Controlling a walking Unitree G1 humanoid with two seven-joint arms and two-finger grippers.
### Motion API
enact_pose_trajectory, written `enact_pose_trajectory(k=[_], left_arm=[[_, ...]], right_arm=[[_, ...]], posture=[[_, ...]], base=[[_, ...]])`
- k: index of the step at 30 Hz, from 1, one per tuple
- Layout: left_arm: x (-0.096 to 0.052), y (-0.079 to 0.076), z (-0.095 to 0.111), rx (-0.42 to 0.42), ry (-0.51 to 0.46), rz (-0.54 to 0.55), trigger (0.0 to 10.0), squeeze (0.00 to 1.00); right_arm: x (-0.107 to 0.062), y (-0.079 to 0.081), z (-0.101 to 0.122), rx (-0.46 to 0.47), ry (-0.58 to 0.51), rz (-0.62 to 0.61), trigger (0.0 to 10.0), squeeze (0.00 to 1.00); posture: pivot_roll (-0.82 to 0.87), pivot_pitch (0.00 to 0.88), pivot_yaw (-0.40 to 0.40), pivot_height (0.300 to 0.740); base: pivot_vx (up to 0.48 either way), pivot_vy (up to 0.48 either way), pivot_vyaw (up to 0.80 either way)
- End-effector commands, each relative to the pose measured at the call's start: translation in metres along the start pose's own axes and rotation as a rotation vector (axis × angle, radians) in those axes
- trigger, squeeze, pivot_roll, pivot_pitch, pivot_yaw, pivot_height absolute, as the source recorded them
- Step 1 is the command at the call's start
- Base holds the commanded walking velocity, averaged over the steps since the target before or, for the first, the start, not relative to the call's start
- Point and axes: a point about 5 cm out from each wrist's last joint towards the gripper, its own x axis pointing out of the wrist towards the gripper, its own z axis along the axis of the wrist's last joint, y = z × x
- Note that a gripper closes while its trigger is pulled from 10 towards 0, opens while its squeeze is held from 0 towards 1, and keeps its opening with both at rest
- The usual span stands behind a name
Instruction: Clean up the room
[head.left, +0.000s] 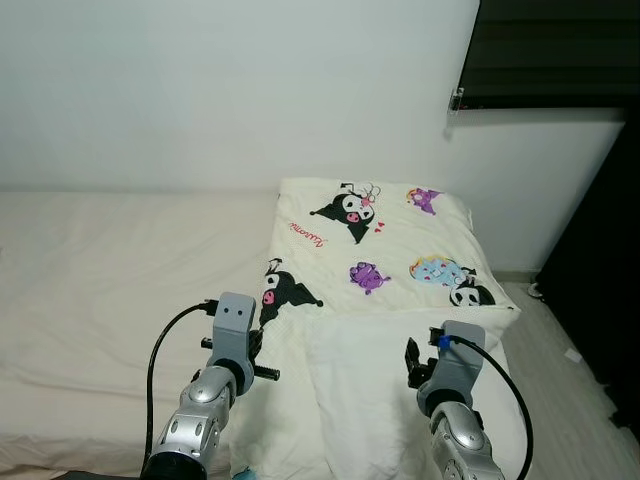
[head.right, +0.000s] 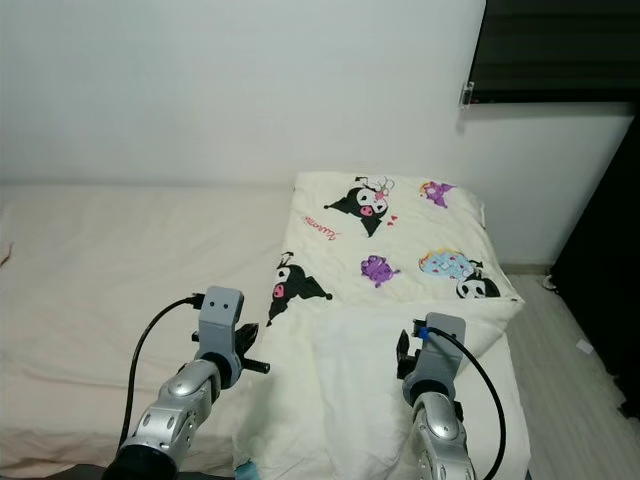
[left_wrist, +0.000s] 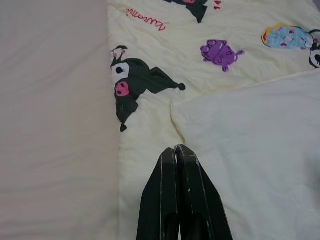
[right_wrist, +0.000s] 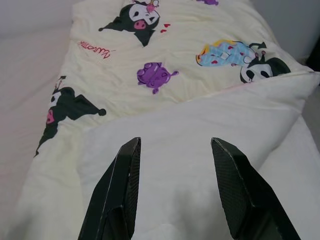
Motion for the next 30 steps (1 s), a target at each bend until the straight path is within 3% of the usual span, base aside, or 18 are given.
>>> enact_pose_trajectory(k=[1,18,30], left_arm=[[-0.0031,0.0025,-0.0050,0.007,0.022,0.006,10.0,0.00],[-0.0024,-0.0027,-0.0063,0.023,0.034,-0.026,10.0,0.00],[-0.0005,-0.0069,-0.0048,0.031,0.037,-0.059,10.0,0.00]], right_arm=[[-0.0012,0.0022,0.0000,0.013,0.006,0.009,10.0,0.00],[-0.0068,-0.0008,-0.0029,0.023,0.013,-0.009,10.0,0.00],[-0.0084,-0.0002,-0.0059,0.014,0.029,-0.013,10.0,0.00]], posture=[[-0.06,0.006,0.000,0.662],[-0.07,0.017,0.023,0.600],[-0.07,0.022,0.027,0.595]], base=[[0.000,0.000,0.00],[0.000,0.000,0.00],[0.000,0.000,0.00]])
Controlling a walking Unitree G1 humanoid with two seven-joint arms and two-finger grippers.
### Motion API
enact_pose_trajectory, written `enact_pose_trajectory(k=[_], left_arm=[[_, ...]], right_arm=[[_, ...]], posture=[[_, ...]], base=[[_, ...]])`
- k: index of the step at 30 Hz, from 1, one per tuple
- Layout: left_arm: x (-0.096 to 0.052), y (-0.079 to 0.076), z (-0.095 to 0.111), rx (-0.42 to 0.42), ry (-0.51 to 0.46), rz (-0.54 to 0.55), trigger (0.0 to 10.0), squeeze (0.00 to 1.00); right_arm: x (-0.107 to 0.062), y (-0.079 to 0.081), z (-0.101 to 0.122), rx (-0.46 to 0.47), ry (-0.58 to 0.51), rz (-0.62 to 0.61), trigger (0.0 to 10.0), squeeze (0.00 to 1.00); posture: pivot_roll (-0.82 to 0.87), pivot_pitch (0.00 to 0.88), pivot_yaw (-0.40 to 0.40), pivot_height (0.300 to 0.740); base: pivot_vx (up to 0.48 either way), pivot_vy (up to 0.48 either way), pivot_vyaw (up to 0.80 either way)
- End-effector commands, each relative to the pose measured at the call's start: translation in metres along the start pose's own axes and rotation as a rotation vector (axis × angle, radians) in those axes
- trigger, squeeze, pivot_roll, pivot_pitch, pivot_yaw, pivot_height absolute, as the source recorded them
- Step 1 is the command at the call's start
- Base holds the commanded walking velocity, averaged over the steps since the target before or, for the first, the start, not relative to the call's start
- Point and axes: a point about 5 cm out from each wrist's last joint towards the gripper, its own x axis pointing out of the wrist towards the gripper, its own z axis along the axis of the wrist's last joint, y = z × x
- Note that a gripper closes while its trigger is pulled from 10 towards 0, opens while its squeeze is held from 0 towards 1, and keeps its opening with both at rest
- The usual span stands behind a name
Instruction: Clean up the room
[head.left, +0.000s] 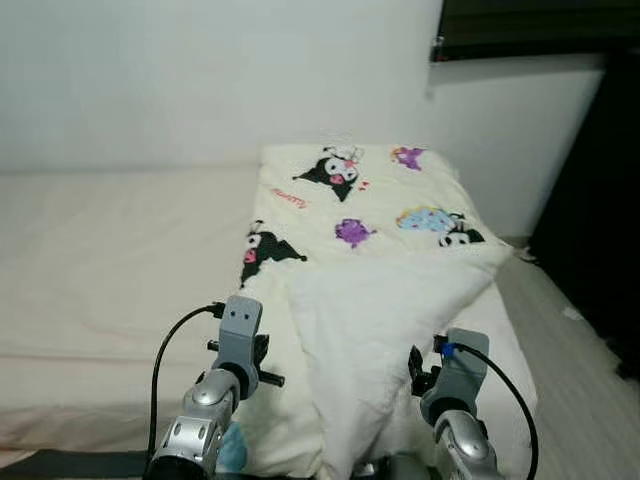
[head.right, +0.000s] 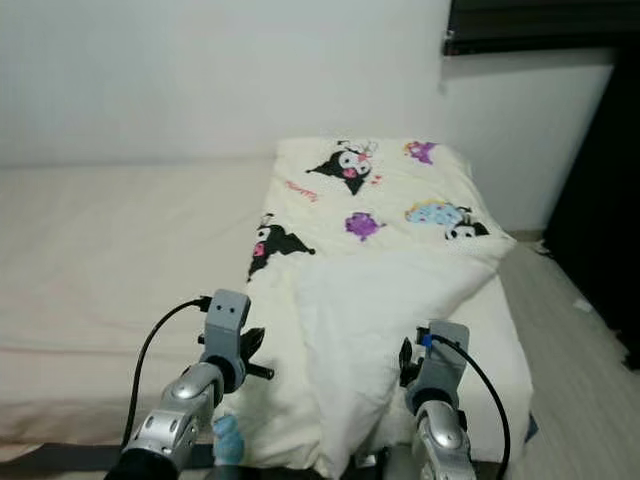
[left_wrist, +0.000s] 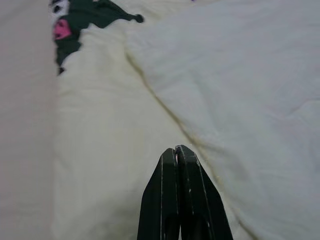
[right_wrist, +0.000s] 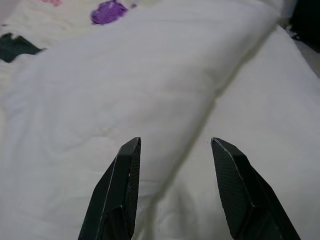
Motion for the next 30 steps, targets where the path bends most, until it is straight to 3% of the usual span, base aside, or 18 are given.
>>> enact_pose_trajectory(k=[1,6,13,23,25,30], left_arm=[[0.001,0.000,-0.001,0.001,0.015,-0.011,10.0,0.00],[0.002,0.005,0.001,-0.008,0.012,-0.012,10.0,0.00],[0.004,0.013,0.004,-0.100,0.007,0.001,10.0,0.00],[0.002,0.015,0.001,-0.091,0.011,0.012,10.0,0.00],[-0.001,0.022,0.003,-0.073,-0.027,0.050,10.0,0.00],[-0.006,0.031,0.009,-0.064,-0.067,0.086,10.0,0.00]], right_arm=[[-0.001,0.004,0.000,0.008,0.008,0.005,10.0,0.00],[-0.001,0.004,0.000,0.005,0.013,0.008,10.0,0.00],[-0.003,0.005,0.000,-0.003,0.021,0.019,10.0,0.00],[-0.004,0.007,0.002,-0.038,0.006,0.041,10.0,0.00],[0.003,0.022,0.017,-0.125,-0.067,0.148,10.0,0.00],[0.016,0.037,0.029,-0.158,-0.098,0.232,10.0,0.00]], posture=[[-0.07,0.023,0.026,0.595],[-0.07,0.030,0.024,0.595],[-0.07,0.057,0.020,0.585],[-0.08,0.073,0.022,0.570],[-0.08,0.086,0.016,0.570],[-0.07,0.098,0.008,0.570]], base=[[0.000,0.000,0.00],[0.000,0.000,0.00],[0.000,0.000,0.00],[0.000,0.000,0.00],[0.000,0.000,0.00],[0.000,0.000,0.00]])
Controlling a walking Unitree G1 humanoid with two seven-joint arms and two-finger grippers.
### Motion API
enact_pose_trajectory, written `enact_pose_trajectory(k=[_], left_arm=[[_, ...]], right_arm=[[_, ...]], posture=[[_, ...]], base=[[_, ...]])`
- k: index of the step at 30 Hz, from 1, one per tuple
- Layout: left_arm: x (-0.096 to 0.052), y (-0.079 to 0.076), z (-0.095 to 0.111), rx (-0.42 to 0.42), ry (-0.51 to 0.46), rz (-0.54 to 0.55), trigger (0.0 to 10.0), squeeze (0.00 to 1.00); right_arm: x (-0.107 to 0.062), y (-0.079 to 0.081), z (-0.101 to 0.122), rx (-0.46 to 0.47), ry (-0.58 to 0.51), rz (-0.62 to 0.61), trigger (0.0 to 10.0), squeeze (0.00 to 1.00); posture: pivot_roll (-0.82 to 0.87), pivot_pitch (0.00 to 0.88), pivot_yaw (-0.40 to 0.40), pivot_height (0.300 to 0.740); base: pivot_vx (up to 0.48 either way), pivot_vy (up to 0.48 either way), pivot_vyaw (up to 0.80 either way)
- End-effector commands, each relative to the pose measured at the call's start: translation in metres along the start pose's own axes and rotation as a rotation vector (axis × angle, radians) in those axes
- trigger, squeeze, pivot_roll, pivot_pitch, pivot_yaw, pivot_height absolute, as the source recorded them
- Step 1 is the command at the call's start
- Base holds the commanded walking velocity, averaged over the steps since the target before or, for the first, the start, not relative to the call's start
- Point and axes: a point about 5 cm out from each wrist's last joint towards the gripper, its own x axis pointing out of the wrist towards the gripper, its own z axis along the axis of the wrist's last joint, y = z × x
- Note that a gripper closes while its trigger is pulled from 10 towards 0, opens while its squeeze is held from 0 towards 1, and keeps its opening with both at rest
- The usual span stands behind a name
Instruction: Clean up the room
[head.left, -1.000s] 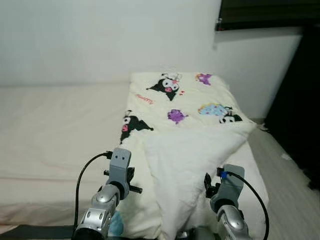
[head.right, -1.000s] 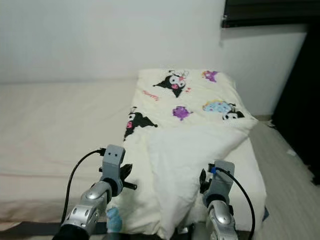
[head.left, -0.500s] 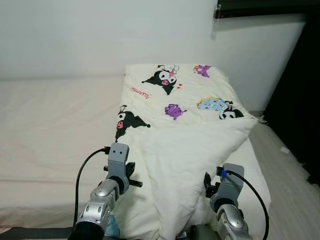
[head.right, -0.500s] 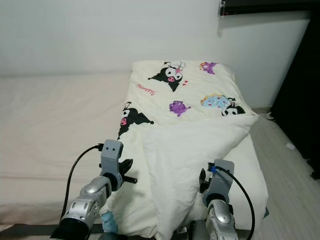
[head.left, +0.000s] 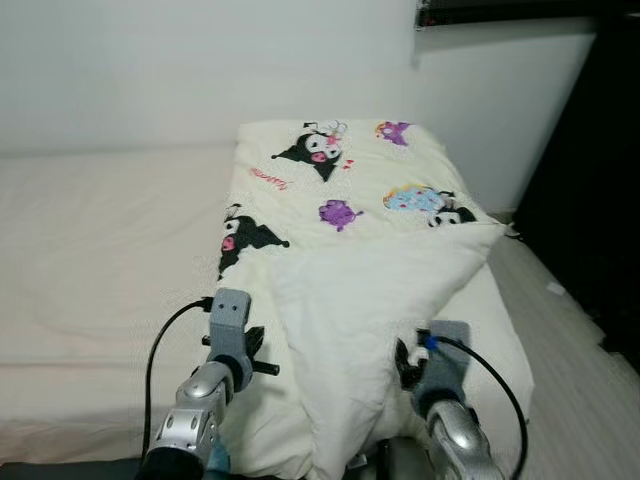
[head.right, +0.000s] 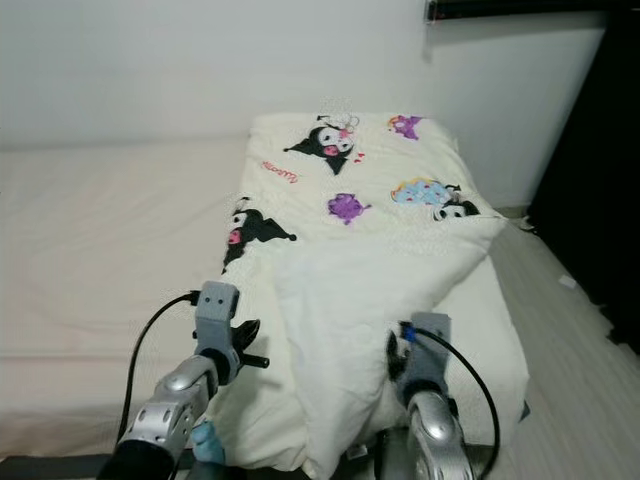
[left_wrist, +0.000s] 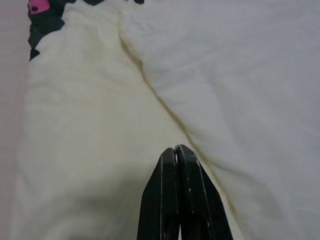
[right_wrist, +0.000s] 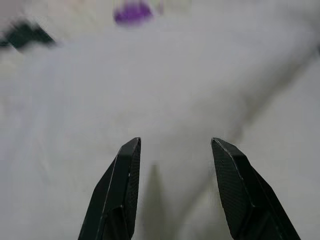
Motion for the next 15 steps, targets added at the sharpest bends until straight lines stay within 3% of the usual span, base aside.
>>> enact_pose_trajectory(k=[1,3,4,5,6,7,9,15], left_arm=[[-0.003,0.010,0.005,0.013,-0.031,0.034,10.0,0.00],[-0.007,0.020,0.010,0.015,-0.057,0.072,10.0,0.00],[-0.009,0.025,0.014,0.014,-0.075,0.091,10.0,0.00],[-0.009,0.025,0.014,0.014,-0.075,0.091,10.0,0.00],[-0.012,0.031,0.018,0.016,-0.092,0.109,10.0,0.00],[-0.014,0.034,0.022,0.022,-0.107,0.122,10.0,0.00],[-0.023,0.042,0.033,0.063,-0.161,0.134,10.0,0.00],[-0.037,0.049,0.050,0.094,-0.241,0.131,10.0,0.00]], right_arm=[[0.001,0.007,-0.003,-0.024,0.006,0.040,10.0,0.00],[0.016,0.016,0.003,-0.081,0.005,0.115,10.0,0.00],[0.023,0.020,0.006,-0.106,0.009,0.155,10.0,0.05],[0.023,0.020,0.006,-0.106,0.009,0.155,10.0,0.05],[0.032,0.024,0.010,-0.124,0.013,0.187,10.0,0.93],[0.038,0.026,0.014,-0.127,0.017,0.209,10.0,1.00],[0.053,0.029,0.022,-0.156,0.046,0.252,10.0,1.00],[0.065,0.032,0.032,-0.191,0.065,0.294,10.0,1.00]], posture=[[-0.07,0.098,0.008,0.570],[-0.06,0.113,0.000,0.570],[-0.05,0.124,-0.004,0.570],[-0.05,0.124,-0.004,0.570],[-0.04,0.138,-0.010,0.570],[-0.02,0.151,-0.016,0.570],[0.03,0.182,-0.024,0.570],[0.08,0.216,-0.035,0.570]], base=[[0.000,0.000,0.00],[0.000,0.000,0.00],[0.000,0.000,0.00],[0.000,0.000,0.00],[0.000,0.000,0.00],[0.000,0.000,0.00],[0.000,0.000,0.00],[0.000,0.000,0.00]])
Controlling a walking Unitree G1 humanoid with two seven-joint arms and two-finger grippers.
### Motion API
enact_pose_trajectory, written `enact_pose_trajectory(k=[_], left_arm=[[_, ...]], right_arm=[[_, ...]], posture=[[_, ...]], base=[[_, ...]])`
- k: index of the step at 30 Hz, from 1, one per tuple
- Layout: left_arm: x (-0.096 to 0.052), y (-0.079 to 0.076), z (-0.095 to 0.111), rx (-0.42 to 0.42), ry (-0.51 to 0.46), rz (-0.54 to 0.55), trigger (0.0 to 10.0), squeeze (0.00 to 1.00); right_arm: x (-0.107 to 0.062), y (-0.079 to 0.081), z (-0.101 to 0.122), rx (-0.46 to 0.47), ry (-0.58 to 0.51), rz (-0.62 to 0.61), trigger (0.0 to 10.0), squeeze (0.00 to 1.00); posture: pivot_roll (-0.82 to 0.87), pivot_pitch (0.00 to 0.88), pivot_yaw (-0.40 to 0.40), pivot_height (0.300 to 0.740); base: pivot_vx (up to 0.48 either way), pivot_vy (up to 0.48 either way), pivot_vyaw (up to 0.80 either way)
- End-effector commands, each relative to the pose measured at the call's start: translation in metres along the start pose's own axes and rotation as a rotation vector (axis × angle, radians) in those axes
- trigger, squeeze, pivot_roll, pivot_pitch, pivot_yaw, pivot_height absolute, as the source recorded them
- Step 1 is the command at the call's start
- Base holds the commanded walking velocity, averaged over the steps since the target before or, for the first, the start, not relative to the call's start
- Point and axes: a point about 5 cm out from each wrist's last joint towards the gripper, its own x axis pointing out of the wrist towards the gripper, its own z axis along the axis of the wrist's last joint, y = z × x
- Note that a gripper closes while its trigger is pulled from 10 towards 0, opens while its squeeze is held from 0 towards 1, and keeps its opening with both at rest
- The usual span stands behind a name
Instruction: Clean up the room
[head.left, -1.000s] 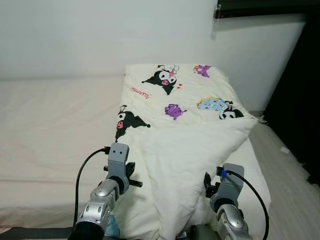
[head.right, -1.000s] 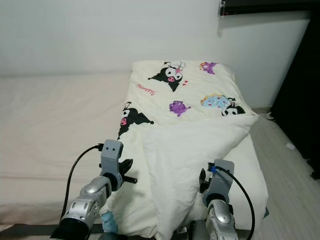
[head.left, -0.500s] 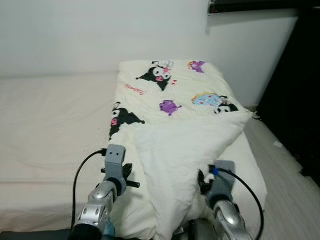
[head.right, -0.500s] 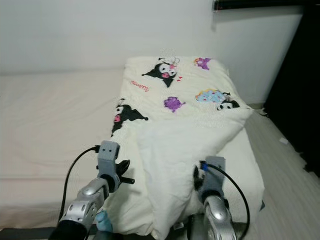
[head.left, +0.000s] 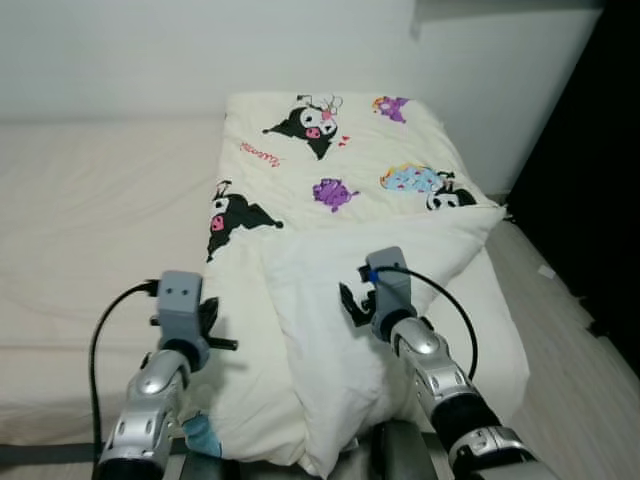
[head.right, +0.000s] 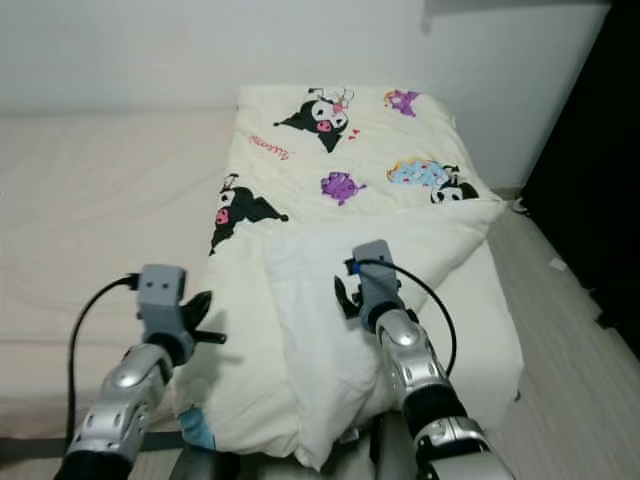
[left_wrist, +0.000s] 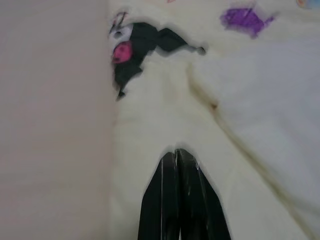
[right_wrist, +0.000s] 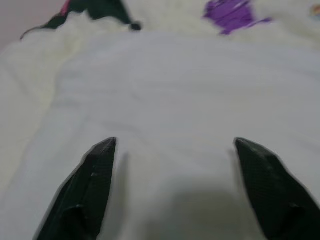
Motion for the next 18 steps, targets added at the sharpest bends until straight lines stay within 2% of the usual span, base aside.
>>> enact_pose_trajectory(k=[1,5,8,9,10,11,12,14,17,18], left_arm=[[-0.008,0.008,0.006,0.019,-0.008,-0.001,10.0,0.00],[-0.014,0.012,0.011,0.032,-0.014,0.003,10.0,0.00],[-0.018,0.012,0.012,0.033,-0.007,0.014,10.0,0.00],[-0.019,0.012,0.012,0.031,-0.007,0.019,10.0,0.00],[-0.019,0.012,0.012,0.026,-0.008,0.024,10.0,0.00],[-0.019,0.012,0.012,0.026,-0.008,0.024,10.0,0.00],[-0.020,0.011,0.012,0.019,-0.005,0.025,10.0,0.00],[-0.021,0.011,0.012,0.016,-0.002,0.025,10.0,0.00],[-0.019,0.005,0.011,-0.003,0.013,0.004,10.0,0.00],[-0.019,0.005,0.011,-0.003,0.013,0.004,10.0,0.00]], right_arm=[[0.003,0.003,-0.002,-0.030,0.032,0.037,10.0,1.00],[0.008,0.002,0.004,-0.075,0.056,0.059,10.0,1.00],[0.012,-0.006,0.009,-0.169,0.120,0.074,10.0,1.00],[0.013,-0.009,0.013,-0.184,0.131,0.079,10.0,0.78],[0.014,-0.012,0.016,-0.194,0.138,0.085,10.0,0.29],[0.014,-0.012,0.016,-0.194,0.138,0.085,10.0,0.29],[0.015,-0.014,0.017,-0.211,0.154,0.097,10.0,0.00],[0.015,-0.016,0.018,-0.232,0.174,0.111,10.0,0.00],[0.012,-0.022,0.012,-0.293,0.280,0.165,10.0,0.00],[0.012,-0.022,0.012,-0.293,0.280,0.165,10.0,0.00]], posture=[[0.10,0.225,-0.040,0.570],[0.11,0.225,-0.044,0.570],[0.11,0.222,-0.053,0.570],[0.11,0.222,-0.054,0.570],[0.11,0.221,-0.054,0.570],[0.11,0.221,-0.054,0.570],[0.11,0.218,-0.053,0.570],[0.11,0.218,-0.053,0.570],[0.09,0.214,-0.052,0.570],[0.09,0.214,-0.052,0.570]], base=[[0.000,0.000,0.00],[0.000,0.000,0.00],[0.000,0.000,0.00],[0.000,0.000,0.00],[0.000,0.000,0.00],[0.000,0.000,0.00],[0.000,0.000,0.00],[0.000,0.000,0.00],[0.000,0.000,0.00],[0.000,0.000,0.00]])
